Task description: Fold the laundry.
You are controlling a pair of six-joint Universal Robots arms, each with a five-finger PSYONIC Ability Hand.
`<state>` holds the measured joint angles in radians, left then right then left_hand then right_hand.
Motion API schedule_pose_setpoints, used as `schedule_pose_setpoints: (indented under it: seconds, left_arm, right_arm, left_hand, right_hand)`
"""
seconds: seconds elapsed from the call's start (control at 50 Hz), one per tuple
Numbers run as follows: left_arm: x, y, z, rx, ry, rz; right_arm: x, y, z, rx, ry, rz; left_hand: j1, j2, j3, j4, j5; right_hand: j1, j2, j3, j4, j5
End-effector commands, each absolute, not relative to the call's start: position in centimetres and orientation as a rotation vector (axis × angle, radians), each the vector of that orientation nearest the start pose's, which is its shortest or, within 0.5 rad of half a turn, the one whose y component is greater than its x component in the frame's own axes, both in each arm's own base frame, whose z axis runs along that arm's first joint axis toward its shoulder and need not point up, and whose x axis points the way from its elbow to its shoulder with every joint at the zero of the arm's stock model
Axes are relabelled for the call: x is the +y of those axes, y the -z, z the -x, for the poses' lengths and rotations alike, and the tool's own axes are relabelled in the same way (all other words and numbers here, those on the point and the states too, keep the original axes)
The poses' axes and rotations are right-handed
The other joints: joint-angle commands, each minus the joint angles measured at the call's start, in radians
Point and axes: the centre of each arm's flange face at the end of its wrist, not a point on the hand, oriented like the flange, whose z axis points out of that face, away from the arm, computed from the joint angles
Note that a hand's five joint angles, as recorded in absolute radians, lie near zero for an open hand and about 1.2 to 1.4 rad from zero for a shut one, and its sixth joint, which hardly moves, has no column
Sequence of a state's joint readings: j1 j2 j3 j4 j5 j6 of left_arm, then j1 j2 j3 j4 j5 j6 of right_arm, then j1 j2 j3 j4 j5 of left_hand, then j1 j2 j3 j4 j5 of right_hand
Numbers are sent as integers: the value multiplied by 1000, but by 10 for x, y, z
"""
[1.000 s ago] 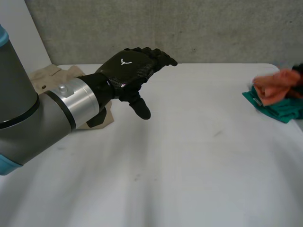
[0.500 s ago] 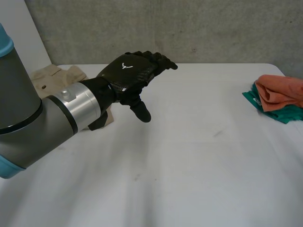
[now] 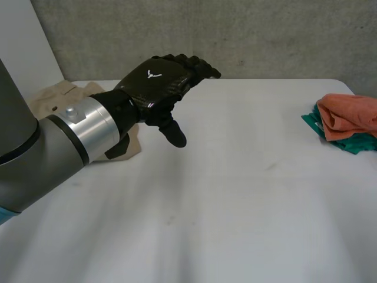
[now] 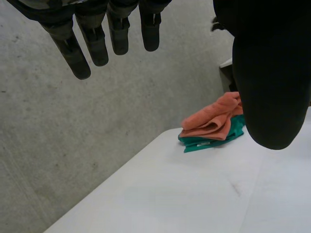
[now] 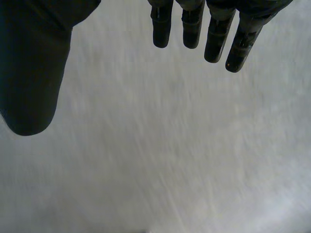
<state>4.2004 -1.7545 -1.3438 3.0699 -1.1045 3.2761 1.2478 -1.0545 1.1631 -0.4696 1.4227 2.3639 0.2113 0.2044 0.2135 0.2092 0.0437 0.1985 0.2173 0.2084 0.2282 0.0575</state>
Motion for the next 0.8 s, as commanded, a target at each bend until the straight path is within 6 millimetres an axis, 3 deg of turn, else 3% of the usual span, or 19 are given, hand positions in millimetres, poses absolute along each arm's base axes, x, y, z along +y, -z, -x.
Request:
schedule_pose_setpoints:
  seconds: [0.02, 0.08, 0.14, 0.22, 0.24, 0.3, 0.32, 0.38, 0.4, 0.48, 0.58, 0.62, 0.64, 0.7, 0.76, 0.78, 0.8]
  left_arm:
    - [-222, -322, 304, -1655, -1797, 944]
    - [-244, -327, 290, -1705, -1927, 857]
    - [-267, -331, 273, -1737, -2043, 779]
    - [-307, -324, 242, -1816, -2170, 736]
    - [-327, -312, 226, -1885, -2198, 739]
    - [-356, -291, 202, -2005, -2225, 764]
    - [-372, -276, 187, -2088, -2227, 802]
    - [-390, -251, 172, -2197, -2204, 884]
    - [-396, -232, 167, -2262, -2159, 954]
    - [-404, -184, 164, -2381, -2008, 1112]
    - [-407, -152, 163, -2441, -1910, 1177]
    - [-406, -145, 164, -2449, -1889, 1178]
    - [-406, -141, 168, -2435, -1895, 1185]
    - [-412, -148, 178, -2347, -2030, 1183]
    - [-412, -166, 191, -2243, -2178, 1145]
    - [-407, -192, 198, -2159, -2291, 1079]
    - [-404, -202, 200, -2121, -2335, 1041]
  right_arm:
    - [-417, -289, -108, -1607, -2215, -694]
    - [-382, -284, -146, -1758, -2299, -803]
    - [-358, -269, -169, -1897, -2307, -871]
    - [-317, -233, -209, -2082, -2246, -1041]
    - [-309, -227, -217, -2100, -2237, -1080]
    - [-286, -214, -237, -2116, -2211, -1191]
    - [-282, -212, -239, -2119, -2204, -1207]
    - [-276, -204, -243, -2121, -2165, -1229]
    - [-276, -203, -242, -2119, -2153, -1225]
    - [-278, -195, -239, -2116, -2087, -1205]
    - [-281, -186, -236, -2137, -2045, -1193]
    - [-279, -184, -235, -2146, -2035, -1197]
    - [-279, -183, -235, -2148, -2033, -1197]
    - [-278, -180, -234, -2160, -2020, -1196]
    - [-278, -180, -233, -2162, -2017, -1193]
    - [-278, -179, -232, -2164, -2015, -1189]
    - [-278, -179, -232, -2166, -2012, -1188]
  left_hand:
    - [-18, -11, -21, -16, -25]
    - [-24, -17, -26, -22, -31]
    - [-24, -17, -26, -22, -31]
    - [-33, -26, -35, -31, -40]
    - [-33, -26, -35, -31, -40]
    - [-33, -26, -35, -31, -40]
    - [-33, -26, -35, -31, -40]
    - [-33, -26, -35, -31, -40]
    - [-33, -26, -35, -31, -40]
    - [-24, -17, -26, -22, -31]
    - [87, 94, 85, 89, 80]
    - [262, 269, 260, 265, 255]
    - [583, 590, 581, 585, 576]
    - [1184, 1190, 1181, 1186, 1177]
    - [1185, 1192, 1183, 1187, 1178]
    - [1185, 1192, 1183, 1187, 1178]
    - [1185, 1192, 1183, 1187, 1178]
  right_hand:
    - [-24, -43, -34, -54, -58]
    - [-24, -43, -34, -54, -58]
    - [-24, -43, -34, -54, -58]
    - [-24, -43, -34, -54, -58]
    - [-24, -43, -34, -54, -58]
    - [-24, -43, -34, -54, -58]
    - [-24, -43, -34, -54, -58]
    - [-24, -43, -34, -54, -58]
    - [-24, -43, -34, -54, -58]
    - [-24, -43, -34, -54, -58]
    - [-24, -43, -34, -54, -58]
    - [-24, -43, -34, -54, -58]
    - [-24, -43, -34, -54, -58]
    - [-24, -43, -34, -54, -58]
    - [-24, -43, -34, -54, -58]
    - [-24, -43, -34, -54, -58]
    - [-24, -43, -34, -54, -58]
